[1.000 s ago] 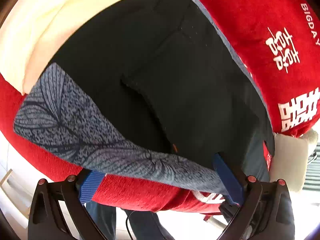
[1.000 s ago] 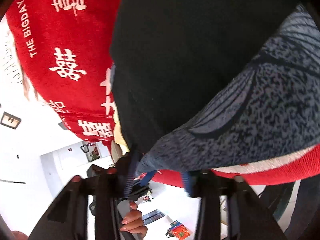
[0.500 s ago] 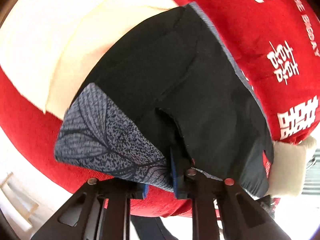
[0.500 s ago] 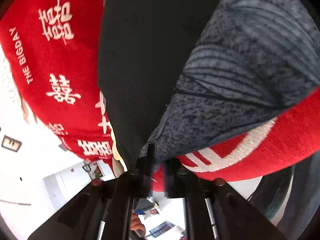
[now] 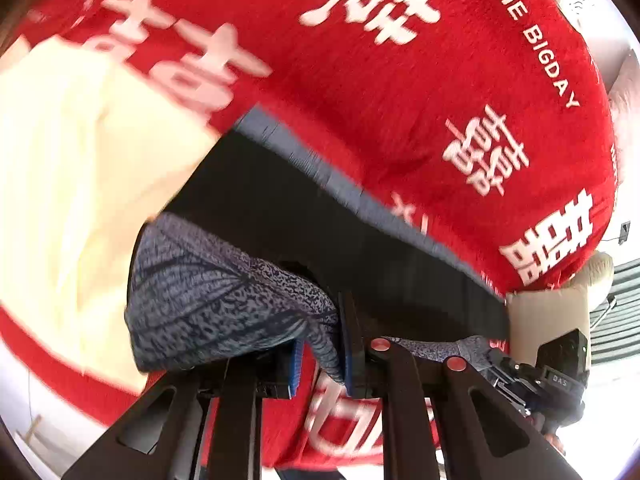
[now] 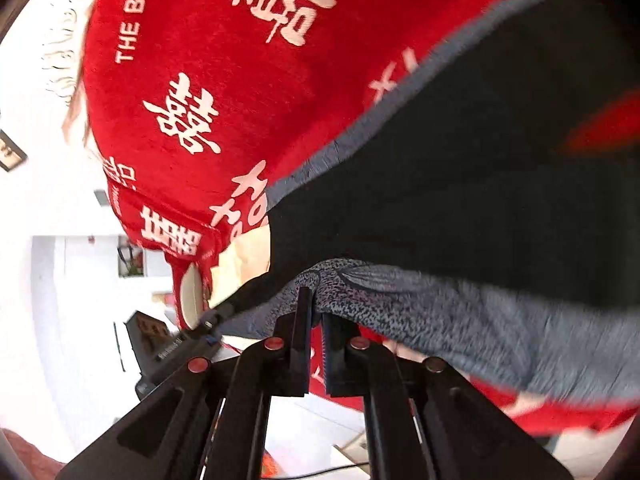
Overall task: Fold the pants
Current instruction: 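Lift the leg ends with both tools and fold them over toward the waistband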
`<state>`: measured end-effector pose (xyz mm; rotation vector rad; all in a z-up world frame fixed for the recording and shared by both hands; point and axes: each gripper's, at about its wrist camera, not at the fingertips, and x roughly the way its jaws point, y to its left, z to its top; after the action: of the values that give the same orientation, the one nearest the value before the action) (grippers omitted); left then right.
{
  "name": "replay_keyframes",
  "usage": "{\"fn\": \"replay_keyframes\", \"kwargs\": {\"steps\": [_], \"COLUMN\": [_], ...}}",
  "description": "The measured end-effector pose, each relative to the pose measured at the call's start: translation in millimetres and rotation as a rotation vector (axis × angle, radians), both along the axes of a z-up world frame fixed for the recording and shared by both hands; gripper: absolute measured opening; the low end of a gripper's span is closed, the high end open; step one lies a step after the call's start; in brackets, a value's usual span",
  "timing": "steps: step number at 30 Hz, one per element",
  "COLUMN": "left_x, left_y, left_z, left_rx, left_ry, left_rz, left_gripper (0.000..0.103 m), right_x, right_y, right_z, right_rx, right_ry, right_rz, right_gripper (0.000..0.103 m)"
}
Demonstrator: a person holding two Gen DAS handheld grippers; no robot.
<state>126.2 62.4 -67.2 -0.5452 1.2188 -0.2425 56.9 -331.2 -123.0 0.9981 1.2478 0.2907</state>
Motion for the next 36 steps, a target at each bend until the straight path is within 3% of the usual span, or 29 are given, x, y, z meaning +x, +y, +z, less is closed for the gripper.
{"fn": "replay_keyframes", "kwargs": {"steps": [4, 10, 14, 17, 18, 19, 20, 21, 22, 23, 24, 28, 30, 33, 34, 36], "left_x": [54, 129, 152, 154, 153, 149, 145, 142, 136, 132, 129, 126, 127, 132, 133, 133], "left_y": [-18, -42, -46, -49, -50, -50, -50, -50, -49, -49, -50, -75, -89, -108, -114, -124], "left_z": [-12, -69, -108, -106, -101, -90, -79, -68, -52, -42, -35, -47, -63, -97, -110, -116], "left_rx": [0.074, 0.167, 0.227, 0.245, 0.251, 0.266, 0.291, 0.325, 0.373, 0.392, 0.397, 0.486, 0.51, 0.553, 0.605, 0.673], "left_ry": [-0.015, 0.016, 0.068, 0.069, 0.071, 0.059, 0.041, 0.018, -0.023, -0.048, -0.054, -0.004, 0.017, 0.075, 0.091, 0.049], "left_rz": [-0.019, -0.012, 0.014, 0.03, 0.026, 0.022, 0.022, 0.027, 0.038, 0.035, 0.014, -0.101, -0.135, -0.154, -0.156, -0.178], "left_gripper": [0.017, 0.017, 0.021, 0.022, 0.025, 0.035, 0.045, 0.073, 0.084, 0.084, 0.084, 0.084, 0.084, 0.084, 0.084, 0.093], "right_x": [73, 158, 193, 209, 210, 210, 209, 209, 209, 208, 207, 199, 192, 183, 181, 182], "right_y": [-15, -28, -30, -32, -34, -37, -38, -40, -41, -43, -45, -32, -12, 13, 21, 29], "right_z": [-23, -90, -128, -150, -152, -150, -146, -139, -131, -121, -107, -56, -48, -68, -80, -103], "right_rx": [-0.015, -0.016, -0.026, -0.011, 0.006, 0.02, 0.018, 0.003, -0.006, -0.013, -0.05, -0.19, -0.238, -0.324, -0.364, -0.481], "right_ry": [0.046, 0.126, 0.149, 0.161, 0.168, 0.177, 0.177, 0.169, 0.156, 0.14, 0.119, 0.014, -0.009, 0.016, 0.032, 0.045], "right_rz": [0.09, 0.197, 0.264, 0.296, 0.285, 0.276, 0.275, 0.278, 0.275, 0.264, 0.247, 0.304, 0.381, 0.508, 0.542, 0.589], "right_gripper": [0.005, 0.005, 0.005, 0.005, 0.005, 0.006, 0.014, 0.032, 0.042, 0.06, 0.065, 0.065, 0.064, 0.064, 0.063, 0.053]}}
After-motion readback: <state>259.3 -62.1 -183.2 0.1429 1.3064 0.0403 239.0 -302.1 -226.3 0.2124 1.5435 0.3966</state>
